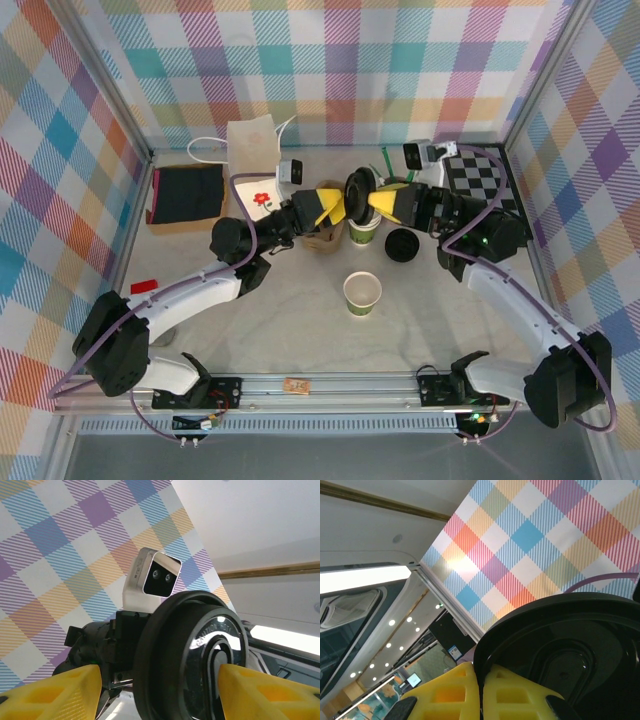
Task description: Pack the takeout coffee
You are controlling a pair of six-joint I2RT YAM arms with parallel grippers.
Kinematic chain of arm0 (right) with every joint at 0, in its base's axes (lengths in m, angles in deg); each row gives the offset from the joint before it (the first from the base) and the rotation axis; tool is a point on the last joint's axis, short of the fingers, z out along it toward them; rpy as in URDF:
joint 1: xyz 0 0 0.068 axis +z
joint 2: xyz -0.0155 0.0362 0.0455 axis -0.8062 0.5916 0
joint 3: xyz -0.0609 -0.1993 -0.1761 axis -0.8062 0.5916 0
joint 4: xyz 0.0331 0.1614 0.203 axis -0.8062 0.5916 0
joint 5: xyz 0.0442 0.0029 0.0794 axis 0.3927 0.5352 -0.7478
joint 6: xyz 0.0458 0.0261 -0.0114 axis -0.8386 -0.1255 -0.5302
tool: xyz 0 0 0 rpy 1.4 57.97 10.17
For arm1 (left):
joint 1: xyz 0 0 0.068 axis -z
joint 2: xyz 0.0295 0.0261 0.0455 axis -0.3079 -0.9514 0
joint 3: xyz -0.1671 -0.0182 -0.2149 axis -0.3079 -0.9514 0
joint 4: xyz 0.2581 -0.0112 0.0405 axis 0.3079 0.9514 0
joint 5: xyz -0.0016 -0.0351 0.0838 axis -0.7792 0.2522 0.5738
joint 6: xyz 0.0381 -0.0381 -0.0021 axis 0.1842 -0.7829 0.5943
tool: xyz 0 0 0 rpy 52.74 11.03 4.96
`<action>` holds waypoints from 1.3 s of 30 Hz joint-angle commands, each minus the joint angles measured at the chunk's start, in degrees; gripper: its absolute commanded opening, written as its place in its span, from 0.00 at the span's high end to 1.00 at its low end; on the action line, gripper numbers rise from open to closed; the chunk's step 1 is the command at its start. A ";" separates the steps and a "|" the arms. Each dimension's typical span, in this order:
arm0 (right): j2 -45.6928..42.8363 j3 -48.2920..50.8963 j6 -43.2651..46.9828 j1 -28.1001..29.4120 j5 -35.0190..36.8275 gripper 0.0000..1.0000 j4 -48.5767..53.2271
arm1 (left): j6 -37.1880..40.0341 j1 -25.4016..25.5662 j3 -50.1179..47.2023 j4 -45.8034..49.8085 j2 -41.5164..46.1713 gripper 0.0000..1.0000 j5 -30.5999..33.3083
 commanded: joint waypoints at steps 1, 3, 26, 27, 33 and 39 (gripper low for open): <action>0.34 -2.09 1.64 0.86 0.89 0.93 -2.47 | -0.62 0.65 2.15 -4.07 -0.07 0.37 -0.80; 0.74 -2.41 1.95 1.33 1.02 0.93 -2.47 | -0.63 0.99 2.68 -4.07 -0.21 0.38 -1.17; 1.42 3.08 6.05 -0.05 2.32 0.85 3.38 | -1.55 1.14 3.25 -4.36 0.80 0.62 -0.65; 0.52 3.48 7.96 -0.05 1.94 0.82 6.59 | -1.59 1.19 3.25 -4.33 0.67 0.62 -0.65; -7.49 3.17 24.78 -0.05 1.63 0.75 34.27 | -1.64 1.20 3.22 -4.33 0.06 0.62 -0.72; -11.02 3.00 30.75 -0.05 2.89 0.76 46.45 | -1.98 1.20 2.26 -4.35 -1.09 0.65 -0.74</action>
